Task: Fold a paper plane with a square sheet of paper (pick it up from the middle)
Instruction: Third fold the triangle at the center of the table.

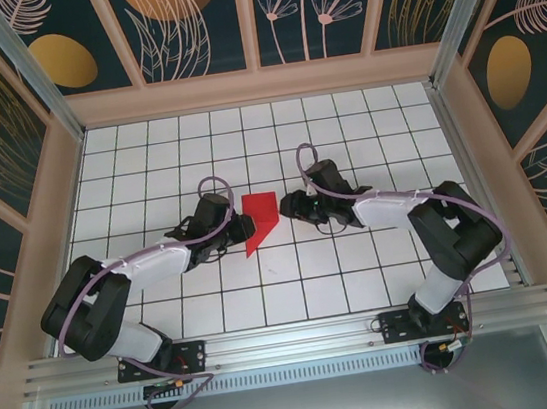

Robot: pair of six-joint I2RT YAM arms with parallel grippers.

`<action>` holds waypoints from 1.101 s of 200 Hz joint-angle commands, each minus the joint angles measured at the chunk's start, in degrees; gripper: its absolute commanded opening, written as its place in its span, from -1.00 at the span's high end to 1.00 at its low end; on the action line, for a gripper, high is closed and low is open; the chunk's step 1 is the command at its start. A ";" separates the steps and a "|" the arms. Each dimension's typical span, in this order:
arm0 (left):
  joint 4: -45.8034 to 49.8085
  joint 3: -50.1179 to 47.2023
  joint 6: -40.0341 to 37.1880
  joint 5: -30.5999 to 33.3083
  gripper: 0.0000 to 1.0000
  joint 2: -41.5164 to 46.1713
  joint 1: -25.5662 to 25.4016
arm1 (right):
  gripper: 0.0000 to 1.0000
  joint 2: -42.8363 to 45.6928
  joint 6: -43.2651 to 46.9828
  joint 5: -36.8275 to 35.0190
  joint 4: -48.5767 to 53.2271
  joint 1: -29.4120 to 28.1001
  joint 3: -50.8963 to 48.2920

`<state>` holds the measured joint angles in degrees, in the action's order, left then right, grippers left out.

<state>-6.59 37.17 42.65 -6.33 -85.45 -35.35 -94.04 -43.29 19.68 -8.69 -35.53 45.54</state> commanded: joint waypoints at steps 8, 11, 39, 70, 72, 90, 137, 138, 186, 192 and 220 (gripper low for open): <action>-1.57 1.33 0.50 1.45 0.40 -2.64 0.34 | 0.04 -3.29 -3.77 3.47 -3.09 -1.33 0.89; -1.65 1.40 0.58 1.41 0.41 -2.96 0.35 | 0.04 -3.59 -3.90 3.56 -3.15 -1.55 1.08; -1.03 2.20 0.53 3.26 0.49 -4.70 0.35 | 0.05 -6.18 -4.89 4.17 -3.56 -2.68 2.48; 0.00 2.43 -0.01 5.79 0.52 -5.49 0.30 | 0.05 -7.44 -5.78 5.19 -4.76 -2.97 2.93; -0.05 2.37 -0.07 5.80 0.53 -5.55 0.29 | 0.05 -7.55 -5.78 5.23 -4.82 -2.97 2.97; -0.18 2.35 -0.03 5.62 0.58 -6.04 0.34 | 0.05 -8.08 -6.13 5.42 -4.85 -3.02 3.23; -3.39 1.55 0.94 1.94 0.68 -5.48 0.42 | 0.06 -8.72 -7.18 5.54 -6.02 -3.06 3.28; -3.46 1.53 1.03 1.89 0.68 -5.45 0.40 | 0.06 -8.76 -7.17 5.54 -6.05 -3.06 3.26; -1.97 1.60 1.49 4.16 0.71 -6.02 0.51 | 0.07 -9.39 -8.45 5.22 -6.56 -2.97 3.39; -1.72 1.61 1.47 4.57 0.72 -6.10 0.50 | 0.07 -9.39 -8.64 5.04 -6.52 -2.97 3.41; -0.39 1.61 1.72 6.30 0.73 -6.22 0.49 | 0.06 -9.63 -9.30 4.50 -6.34 -2.97 3.42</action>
<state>-7.90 38.39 43.59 -2.20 -90.83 -35.16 -102.59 -51.42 24.12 -13.63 -38.26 47.55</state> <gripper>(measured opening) 0.140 0.467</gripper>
